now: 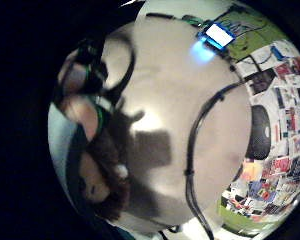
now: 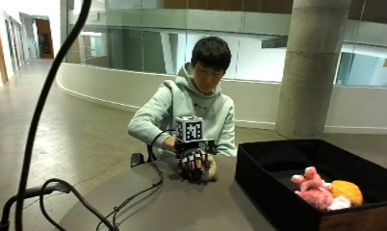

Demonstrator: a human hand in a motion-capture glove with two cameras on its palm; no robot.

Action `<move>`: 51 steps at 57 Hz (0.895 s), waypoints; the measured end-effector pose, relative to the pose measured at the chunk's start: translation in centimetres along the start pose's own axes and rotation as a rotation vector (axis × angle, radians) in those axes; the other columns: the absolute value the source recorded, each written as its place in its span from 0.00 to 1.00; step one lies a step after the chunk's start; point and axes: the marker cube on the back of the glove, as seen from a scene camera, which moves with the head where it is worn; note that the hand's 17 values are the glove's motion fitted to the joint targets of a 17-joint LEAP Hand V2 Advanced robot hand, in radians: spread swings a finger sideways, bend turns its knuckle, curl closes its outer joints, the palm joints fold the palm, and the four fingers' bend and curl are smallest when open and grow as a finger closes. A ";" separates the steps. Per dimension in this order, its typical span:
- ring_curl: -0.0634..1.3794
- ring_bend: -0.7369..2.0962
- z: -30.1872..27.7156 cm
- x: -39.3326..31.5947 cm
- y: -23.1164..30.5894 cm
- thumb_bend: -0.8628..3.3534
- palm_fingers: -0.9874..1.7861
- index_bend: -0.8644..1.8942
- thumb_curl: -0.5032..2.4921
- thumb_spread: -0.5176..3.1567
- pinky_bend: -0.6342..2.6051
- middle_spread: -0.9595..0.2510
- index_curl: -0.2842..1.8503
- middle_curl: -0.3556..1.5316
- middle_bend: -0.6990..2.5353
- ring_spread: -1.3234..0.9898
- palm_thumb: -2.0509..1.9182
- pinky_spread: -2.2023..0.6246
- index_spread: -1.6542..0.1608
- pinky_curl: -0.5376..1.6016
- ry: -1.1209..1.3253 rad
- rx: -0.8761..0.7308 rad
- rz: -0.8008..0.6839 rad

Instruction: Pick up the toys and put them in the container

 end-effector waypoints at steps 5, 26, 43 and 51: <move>0.38 0.64 0.5 -0.2 -0.1 0.21 0.57 0.29 0.28 0.50 0.55 0.76 0.16 0.40 0.36 0.49 0.55 0.70 0.83 0.45 0.031 0.014 -0.021; 0.44 0.75 0.5 -1.1 -1.8 0.24 0.76 0.37 0.33 0.48 0.54 0.63 0.13 0.53 0.53 0.45 0.65 0.65 0.83 0.46 -0.132 -0.042 -0.163; 0.45 0.77 -3.7 -2.5 -2.7 0.23 0.78 0.45 0.38 0.42 0.54 0.61 0.16 0.60 0.57 0.46 0.67 0.65 0.84 0.48 -0.428 -0.355 -0.196; 0.45 0.79 -9.8 -3.8 -4.0 0.23 0.78 0.48 0.40 0.40 0.54 0.61 0.17 0.61 0.58 0.46 0.68 0.65 0.85 0.49 -0.398 -0.279 -0.214</move>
